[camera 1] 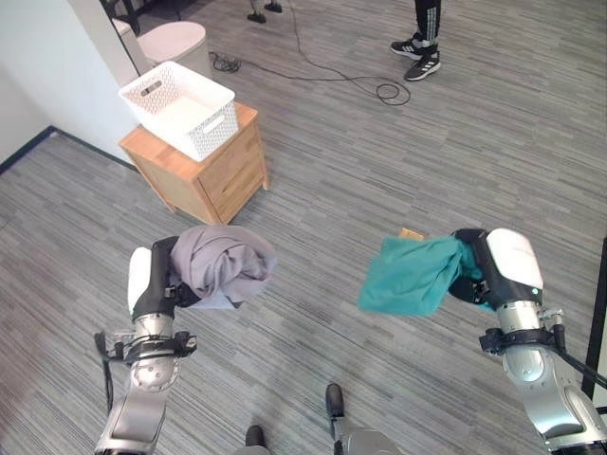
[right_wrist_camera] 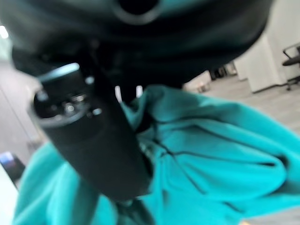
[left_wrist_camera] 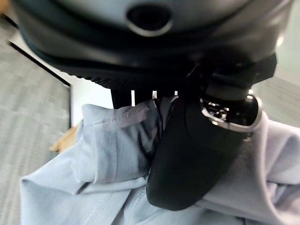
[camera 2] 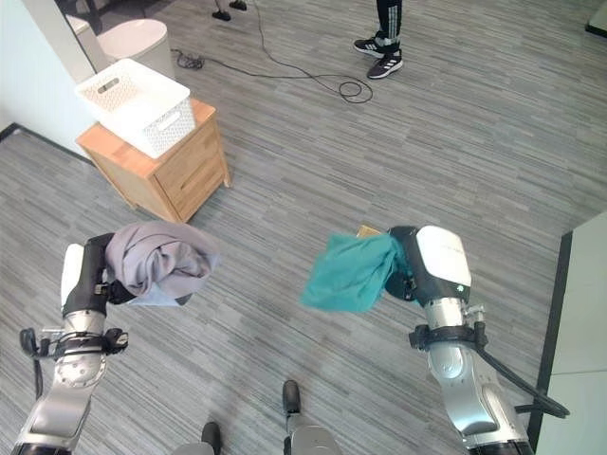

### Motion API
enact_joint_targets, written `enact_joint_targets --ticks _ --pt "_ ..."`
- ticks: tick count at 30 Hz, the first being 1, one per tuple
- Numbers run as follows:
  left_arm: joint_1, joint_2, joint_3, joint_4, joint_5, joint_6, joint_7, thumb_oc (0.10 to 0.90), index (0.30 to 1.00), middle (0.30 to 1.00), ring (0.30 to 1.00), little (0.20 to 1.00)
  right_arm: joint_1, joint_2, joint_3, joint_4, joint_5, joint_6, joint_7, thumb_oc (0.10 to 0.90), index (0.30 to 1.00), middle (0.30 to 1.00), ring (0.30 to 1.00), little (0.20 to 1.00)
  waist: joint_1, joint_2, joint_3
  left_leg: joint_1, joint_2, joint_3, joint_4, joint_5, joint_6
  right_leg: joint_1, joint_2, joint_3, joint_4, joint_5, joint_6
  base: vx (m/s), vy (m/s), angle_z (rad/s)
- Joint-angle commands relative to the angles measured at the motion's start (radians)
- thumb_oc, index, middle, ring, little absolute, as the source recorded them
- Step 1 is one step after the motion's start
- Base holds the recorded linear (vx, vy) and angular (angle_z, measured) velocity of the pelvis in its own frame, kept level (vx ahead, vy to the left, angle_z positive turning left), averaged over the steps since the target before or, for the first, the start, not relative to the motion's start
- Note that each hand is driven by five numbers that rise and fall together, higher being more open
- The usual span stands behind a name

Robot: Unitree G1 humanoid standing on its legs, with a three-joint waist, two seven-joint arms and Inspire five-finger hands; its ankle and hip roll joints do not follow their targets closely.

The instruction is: Pick up bed clothes into laundry basket.

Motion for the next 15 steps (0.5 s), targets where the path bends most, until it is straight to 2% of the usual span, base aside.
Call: enact_joint_targets --ticks 1,3,4,5,6,7,8,10,11,13,15 --pt "-0.024 0.077 0.093 -0.095 -0.042 -0.101 0.074 0.400 0.300 0.300 0.300 0.300 -0.046 -0.009 -0.021 -0.137 0.039 -0.125 -0.060 0.400 0.300 0.300 0.300 0.300 0.054 -0.014 -0.132 -0.083 -0.002 -0.041 -0.013 -0.057 0.044 0.058 -0.129 -0.033 0.002 -0.090 0.146 0.01 -0.150 0.35" --pt "-0.004 0.058 0.111 -0.088 -0.064 -0.104 0.079 0.400 0.300 0.300 0.300 0.300 -0.060 -0.015 -0.018 -0.126 0.049 -0.129 -0.071 0.400 0.300 0.300 0.300 0.300 0.060 -0.007 -0.123 -0.109 0.005 -0.071 -0.013 -0.034 0.031 0.069 -0.127 -0.075 0.002 -0.101 0.135 -0.04 -0.103 0.57" --pt "-0.002 0.050 0.115 -0.080 -0.075 -0.108 0.086 0.400 0.300 0.300 0.300 0.300 -0.065 -0.024 -0.023 -0.117 0.050 -0.125 -0.079 0.400 0.300 0.300 0.300 0.300 0.065 -0.005 -0.110 -0.118 0.011 -0.048 -0.013 -0.029 0.032 0.076 -0.138 -0.103 0.002 -0.111 0.130 -0.23 -0.042 0.97" --pt "-0.028 0.060 0.106 -0.063 -0.095 -0.110 0.084 0.400 0.300 0.300 0.300 0.300 -0.072 -0.054 -0.039 -0.080 0.037 -0.110 -0.099 0.400 0.300 0.300 0.300 0.300 0.037 -0.016 -0.093 -0.131 0.047 0.144 0.039 -0.033 0.043 0.082 -0.175 -0.201 0.002 -0.118 0.120 -0.22 -0.011 1.11" --pt "-0.030 0.060 0.107 -0.062 -0.096 -0.111 0.084 0.400 0.300 0.300 0.300 0.300 -0.075 -0.054 -0.038 -0.078 0.037 -0.111 -0.100 0.400 0.300 0.300 0.300 0.300 0.037 -0.017 -0.092 -0.136 0.047 0.144 0.046 -0.033 0.043 0.079 -0.175 -0.200 0.002 -0.115 0.119 -0.23 -0.040 1.64" --pt "-0.036 0.074 0.105 -0.055 -0.101 -0.111 0.081 0.400 0.300 0.300 0.300 0.300 -0.074 -0.054 -0.041 -0.059 0.036 -0.100 -0.108 0.400 0.300 0.300 0.300 0.300 0.025 -0.026 -0.086 -0.145 0.068 0.237 0.113 -0.059 0.043 0.085 -0.185 -0.240 0.002 -0.121 0.111 -0.05 -0.058 2.13" --pt "-0.024 0.084 0.113 -0.055 -0.106 -0.114 0.075 0.400 0.300 0.300 0.300 0.300 -0.052 -0.046 -0.063 -0.045 0.029 -0.086 -0.114 0.400 0.300 0.300 0.300 0.300 0.022 -0.030 -0.083 -0.156 0.087 0.274 0.193 -0.091 0.025 0.114 -0.190 -0.274 0.003 -0.139 0.110 -0.04 -0.061 1.82" --pt "-0.013 0.085 0.120 -0.053 -0.104 -0.115 0.068 0.400 0.300 0.300 0.300 0.300 -0.033 -0.041 -0.080 -0.039 0.021 -0.081 -0.114 0.400 0.300 0.300 0.300 0.300 0.016 -0.021 -0.088 -0.152 0.096 0.277 0.193 -0.097 0.017 0.127 -0.190 -0.300 0.003 -0.140 0.114 0.00 0.027 1.08" --pt "-0.002 0.084 0.125 -0.046 -0.100 -0.114 0.067 0.400 0.300 0.300 0.300 0.300 -0.014 -0.035 -0.093 -0.028 0.018 -0.080 -0.113 0.400 0.300 0.300 0.300 0.300 0.009 -0.010 -0.098 -0.124 0.106 0.294 0.149 -0.092 0.008 0.135 -0.191 -0.327 0.004 -0.143 0.120 0.03 0.097 0.92" --pt "0.023 0.090 0.134 -0.022 -0.089 -0.100 0.044 0.400 0.300 0.300 0.300 0.300 0.039 -0.010 -0.135 0.001 0.010 -0.059 -0.105 0.400 0.300 0.300 0.300 0.300 -0.005 0.013 -0.125 -0.051 0.109 0.300 0.005 -0.029 -0.005 0.152 -0.201 -0.369 0.007 -0.128 0.130 0.13 0.213 0.95" --pt "0.034 0.096 0.144 -0.019 -0.087 -0.100 0.031 0.400 0.300 0.300 0.300 0.300 0.061 0.008 -0.153 0.004 0.014 -0.057 -0.103 0.400 0.300 0.300 0.300 0.300 -0.009 0.010 -0.137 -0.047 0.103 0.287 -0.011 -0.034 -0.003 0.155 -0.204 -0.372 0.008 -0.123 0.133 0.11 0.162 0.81"
